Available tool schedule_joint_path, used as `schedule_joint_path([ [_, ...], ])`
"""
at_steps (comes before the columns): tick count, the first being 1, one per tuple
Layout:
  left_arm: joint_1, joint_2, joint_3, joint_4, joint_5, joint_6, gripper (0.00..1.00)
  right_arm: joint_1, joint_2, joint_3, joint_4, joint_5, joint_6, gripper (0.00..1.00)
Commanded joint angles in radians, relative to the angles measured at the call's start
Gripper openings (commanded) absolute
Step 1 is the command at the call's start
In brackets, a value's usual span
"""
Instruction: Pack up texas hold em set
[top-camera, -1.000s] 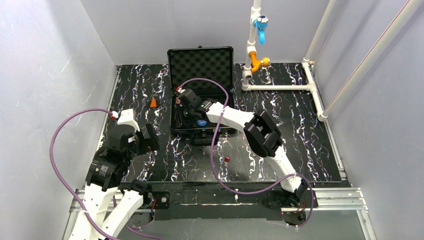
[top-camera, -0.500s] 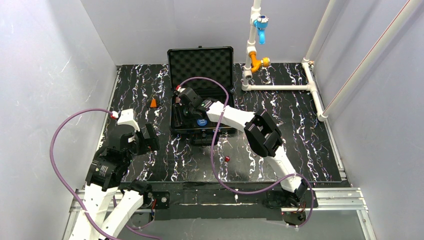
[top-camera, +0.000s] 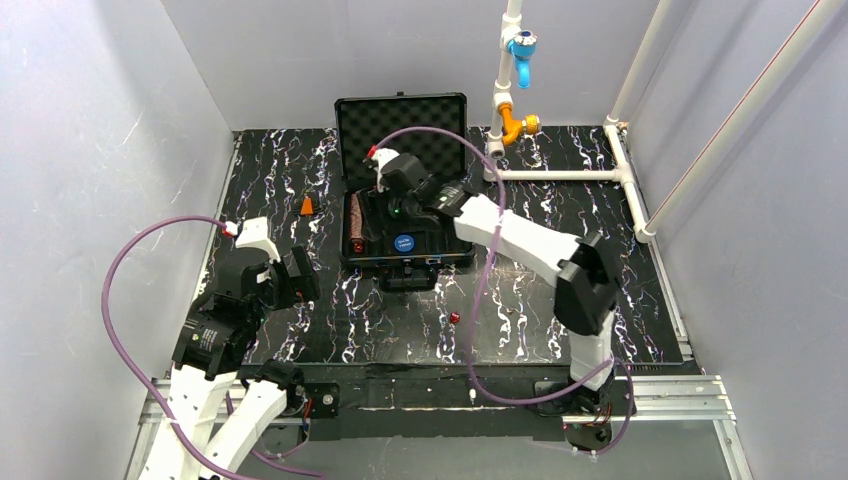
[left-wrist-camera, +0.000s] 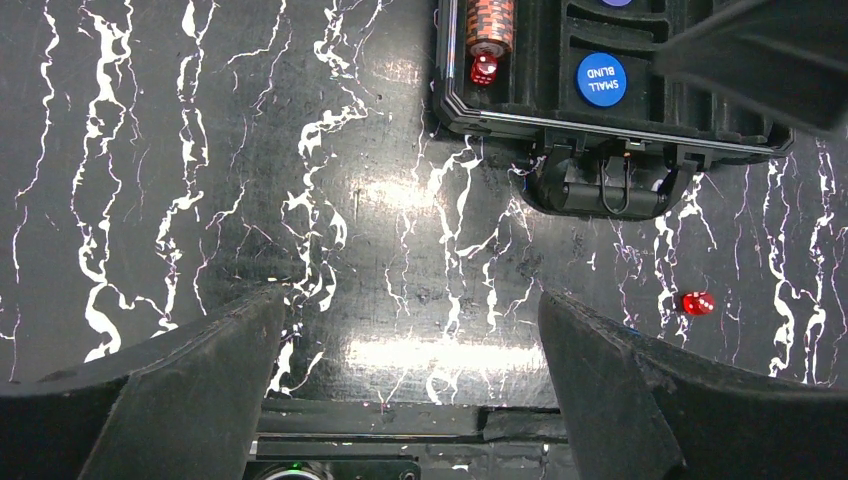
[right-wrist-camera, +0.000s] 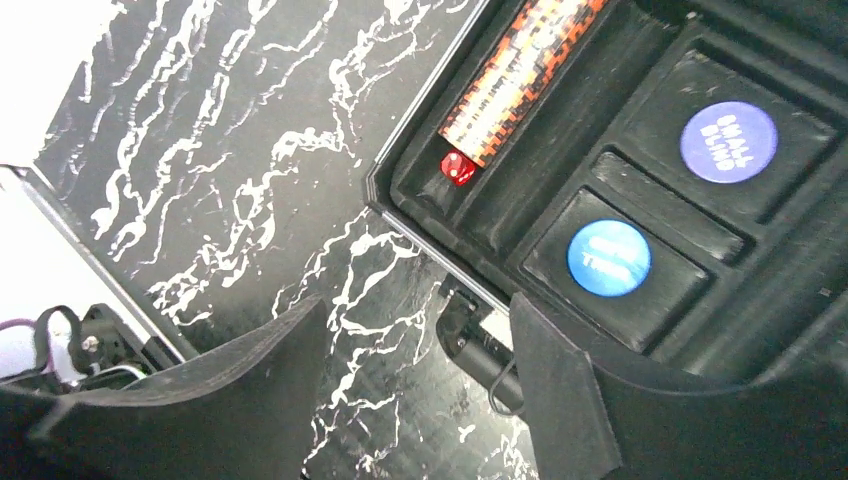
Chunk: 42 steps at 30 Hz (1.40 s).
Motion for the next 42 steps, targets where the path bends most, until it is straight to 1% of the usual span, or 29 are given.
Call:
schedule_joint_path([
  [1, 0.009, 0.006, -0.001, 0.003, 0.011, 0.016, 0.98, -0.004, -0.142, -0.091, -0.033, 0.072, -0.050, 0.78],
  [6, 0.010, 0.007, -0.001, 0.003, 0.014, 0.018, 0.98, -0.004, -0.268, -0.220, -0.037, 0.127, -0.022, 0.94],
  [8, 0.010, 0.006, -0.001, 0.003, 0.013, 0.018, 0.98, -0.004, -0.312, -0.264, -0.048, 0.165, -0.011, 0.98],
  [13, 0.010, 0.003, -0.001, 0.004, 0.016, 0.017, 0.98, -0.005, -0.426, -0.369, -0.075, 0.224, 0.020, 0.98],
  [24, 0.010, 0.001, -0.001, 0.004, 0.016, 0.018, 0.98, -0.004, -0.612, -0.571, -0.147, 0.256, 0.091, 0.97],
  [32, 0.010, -0.003, -0.003, 0.003, 0.014, 0.018, 0.98, -0.004, -0.678, -0.651, -0.194, 0.281, 0.130, 0.96],
  [42, 0.010, -0.005, -0.004, 0.003, 0.014, 0.018, 0.98, -0.003, -0.683, -0.715, -0.250, 0.276, 0.168, 0.90],
])
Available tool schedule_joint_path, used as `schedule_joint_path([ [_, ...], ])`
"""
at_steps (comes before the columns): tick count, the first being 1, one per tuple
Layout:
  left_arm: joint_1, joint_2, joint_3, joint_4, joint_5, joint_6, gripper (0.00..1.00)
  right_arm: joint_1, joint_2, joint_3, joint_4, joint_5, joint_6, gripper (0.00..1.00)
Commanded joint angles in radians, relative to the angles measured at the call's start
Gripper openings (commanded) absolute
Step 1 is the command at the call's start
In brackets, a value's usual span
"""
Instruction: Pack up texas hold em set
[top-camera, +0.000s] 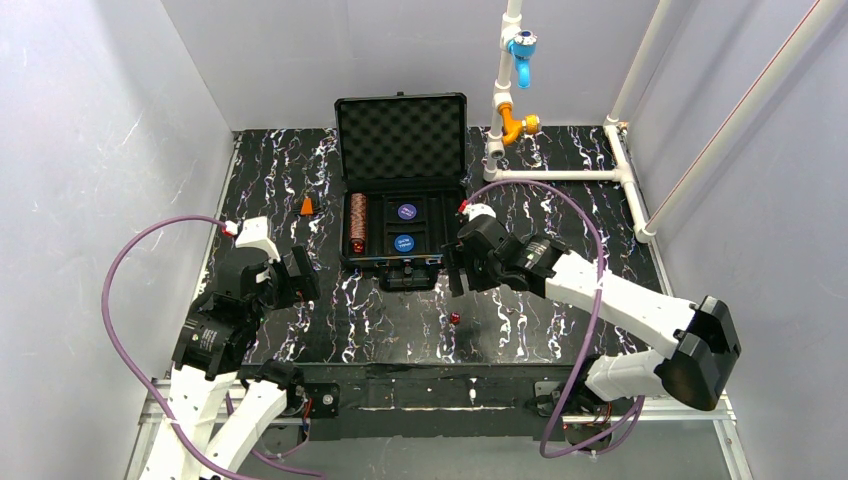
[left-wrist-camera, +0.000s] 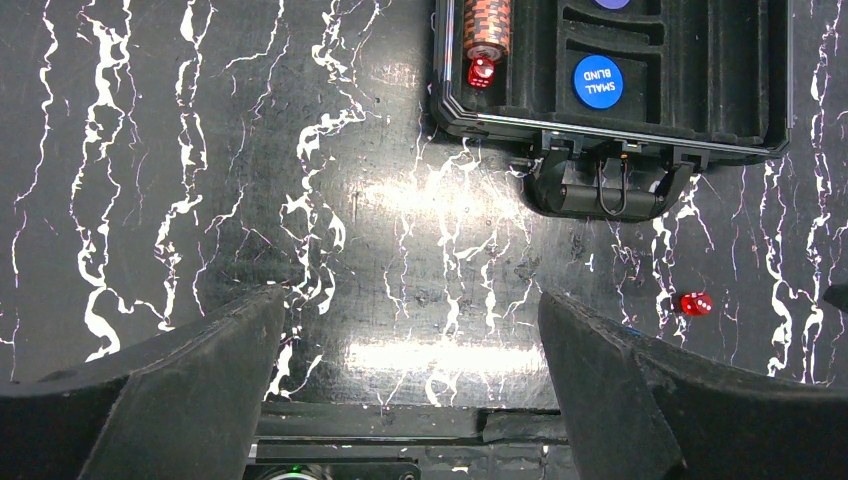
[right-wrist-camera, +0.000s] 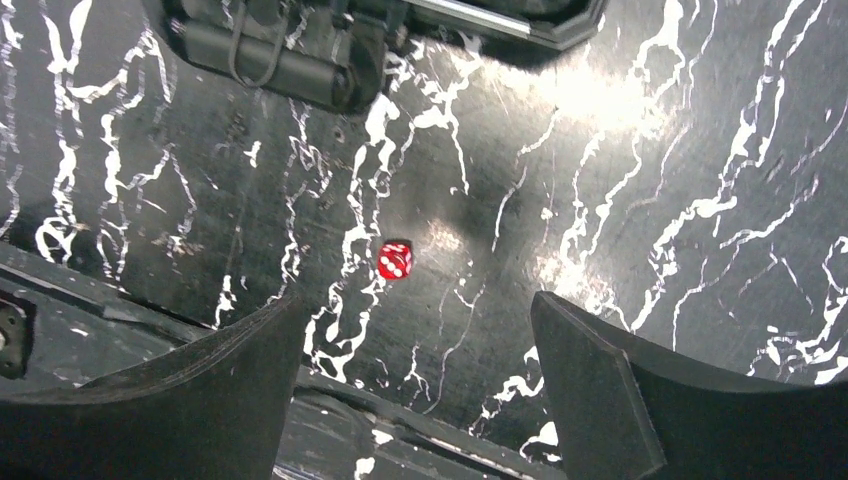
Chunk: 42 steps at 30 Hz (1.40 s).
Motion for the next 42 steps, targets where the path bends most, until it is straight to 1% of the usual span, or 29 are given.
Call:
schedule_joint_path([
  [1, 0.004, -0.004, -0.004, -0.004, 0.005, 0.010, 0.98, 0.000, -0.025, -0.034, -0.032, 0.018, 0.029, 0.90],
  [9, 0.004, -0.002, -0.003, -0.004, 0.003, 0.011, 0.98, 0.034, 0.029, -0.052, -0.058, 0.049, 0.052, 0.87],
  [20, 0.004, -0.003, -0.003, -0.005, 0.001, 0.011, 0.98, 0.058, 0.087, -0.149, 0.026, -0.025, 0.103, 0.84],
  [31, 0.004, -0.001, -0.004, -0.005, 0.001, 0.011, 0.98, 0.063, 0.131, -0.177, 0.060, -0.039, 0.117, 0.81],
  [35, 0.004, -0.001, -0.004, -0.005, 0.001, 0.011, 0.98, 0.063, 0.146, -0.179, 0.071, -0.044, 0.116, 0.79],
  [42, 0.004, -0.001, -0.003, -0.005, 0.003, 0.011, 0.98, 0.064, 0.202, -0.154, 0.114, -0.053, 0.106, 0.70],
])
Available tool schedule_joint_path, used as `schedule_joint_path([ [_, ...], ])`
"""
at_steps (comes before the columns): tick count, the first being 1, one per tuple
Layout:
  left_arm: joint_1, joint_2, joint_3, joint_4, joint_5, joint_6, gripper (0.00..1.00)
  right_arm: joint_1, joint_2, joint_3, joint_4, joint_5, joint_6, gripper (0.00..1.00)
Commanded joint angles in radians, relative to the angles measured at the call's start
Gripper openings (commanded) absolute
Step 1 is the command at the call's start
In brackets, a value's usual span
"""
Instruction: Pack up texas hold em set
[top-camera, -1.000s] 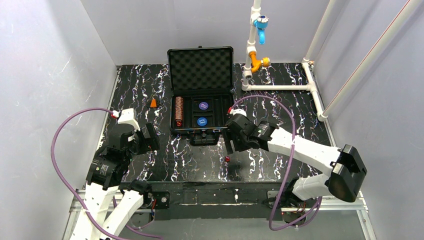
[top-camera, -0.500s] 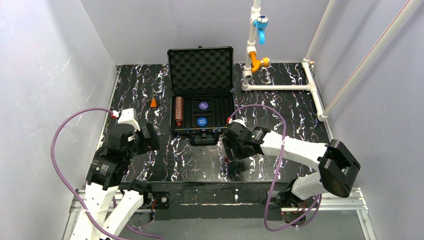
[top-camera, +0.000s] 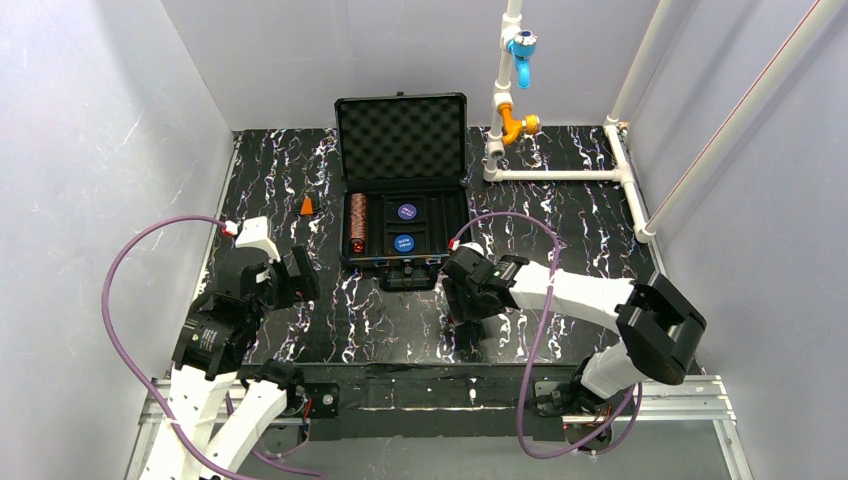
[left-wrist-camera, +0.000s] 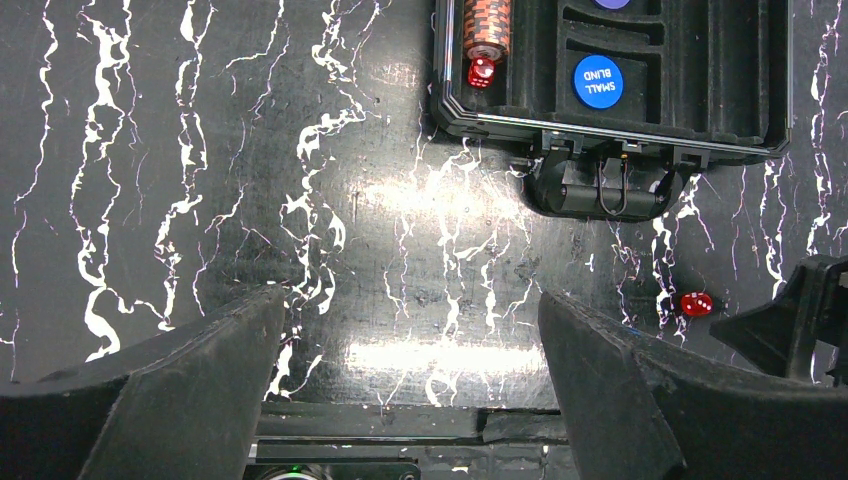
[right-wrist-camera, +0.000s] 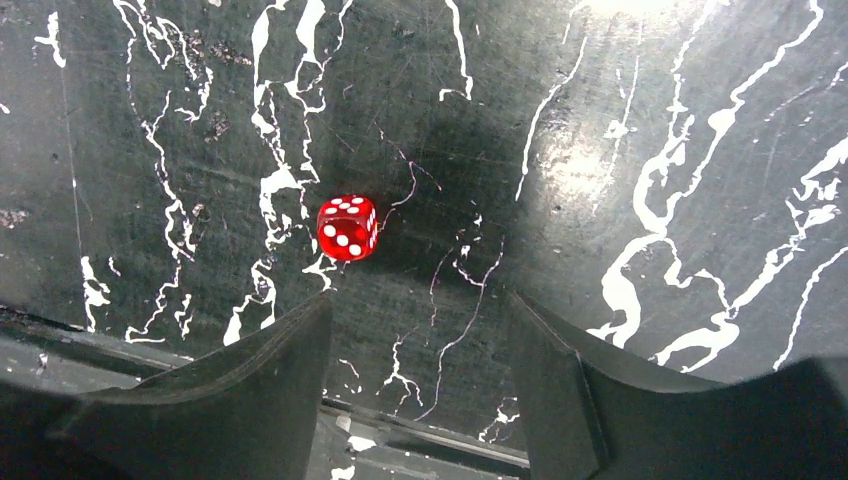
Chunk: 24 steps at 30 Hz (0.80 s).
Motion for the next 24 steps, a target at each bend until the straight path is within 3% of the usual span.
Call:
schedule_joint_path([
  [1, 0.004, -0.002, -0.003, -0.004, 0.003, 0.011, 0.98, 0.009, 0.045, 0.033, 0.044, -0.005, -0.008, 0.69],
  [17, 0.005, -0.006, -0.004, -0.005, 0.000, 0.011, 0.98, 0.018, 0.144, 0.101, 0.078, -0.022, -0.013, 0.58],
  [24, 0.005, -0.008, -0.003, -0.004, 0.000, 0.011, 0.98, 0.020, 0.176, 0.120, 0.079, -0.017, -0.013, 0.48],
])
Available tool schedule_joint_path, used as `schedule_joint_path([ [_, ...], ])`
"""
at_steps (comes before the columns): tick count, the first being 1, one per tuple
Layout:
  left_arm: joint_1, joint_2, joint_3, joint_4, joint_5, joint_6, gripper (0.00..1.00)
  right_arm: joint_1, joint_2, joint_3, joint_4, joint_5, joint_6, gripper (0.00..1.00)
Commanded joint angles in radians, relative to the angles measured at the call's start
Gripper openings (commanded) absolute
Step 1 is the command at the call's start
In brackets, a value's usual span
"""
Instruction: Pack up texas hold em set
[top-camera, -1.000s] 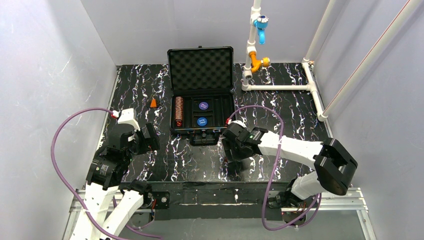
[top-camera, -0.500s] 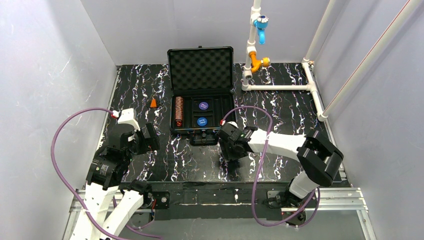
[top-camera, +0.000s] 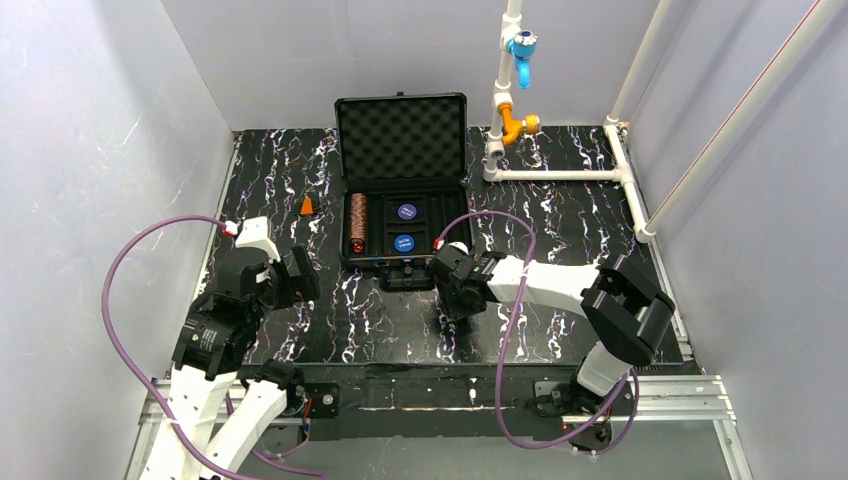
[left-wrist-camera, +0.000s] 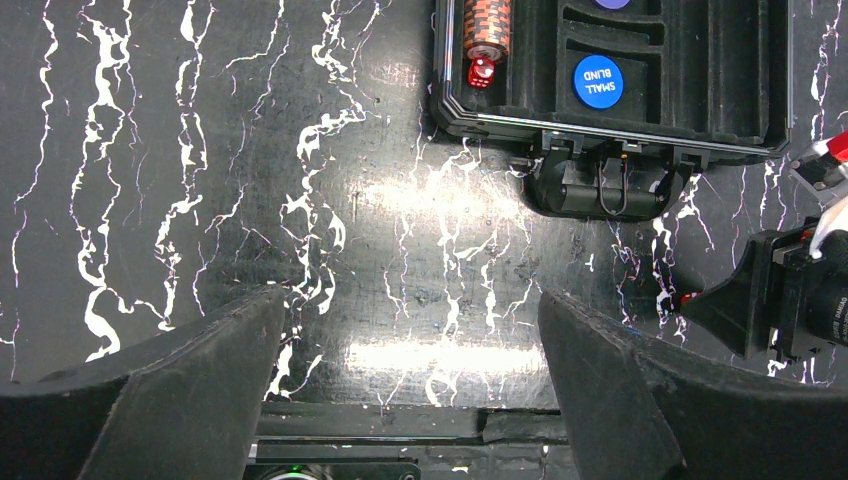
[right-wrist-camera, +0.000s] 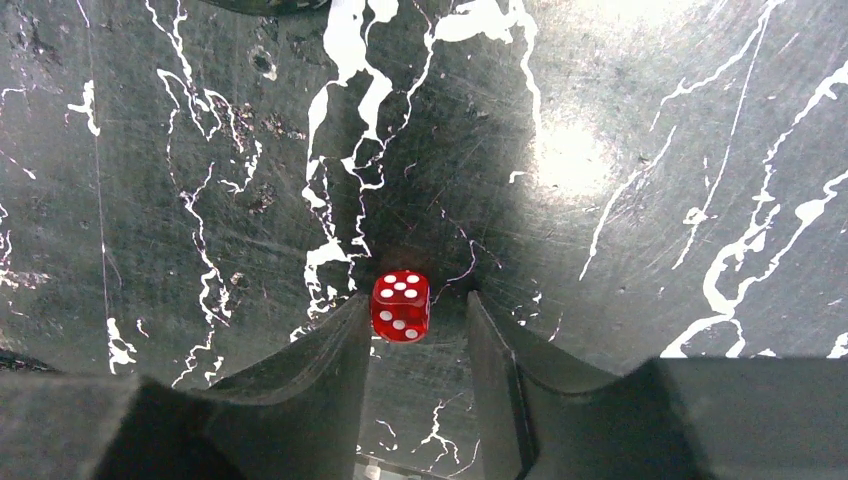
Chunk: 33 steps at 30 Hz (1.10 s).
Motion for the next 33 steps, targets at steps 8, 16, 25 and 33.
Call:
schedule_joint_path([
  [8, 0.004, -0.008, -0.003, -0.005, -0.001, 0.011, 0.98, 0.009, 0.023, 0.049, 0.019, 0.004, -0.013, 0.35],
  [16, 0.005, -0.009, -0.004, -0.004, -0.001, 0.010, 0.98, 0.012, 0.026, 0.058, 0.026, -0.016, -0.017, 0.21],
  [25, 0.004, -0.011, -0.004, -0.004, -0.001, 0.011, 0.98, 0.012, -0.028, 0.094, 0.067, -0.077, -0.024, 0.07],
  [33, 0.004, -0.014, -0.004, -0.004, -0.002, 0.011, 0.98, 0.012, -0.083, 0.131, 0.096, -0.103, -0.011, 0.01],
])
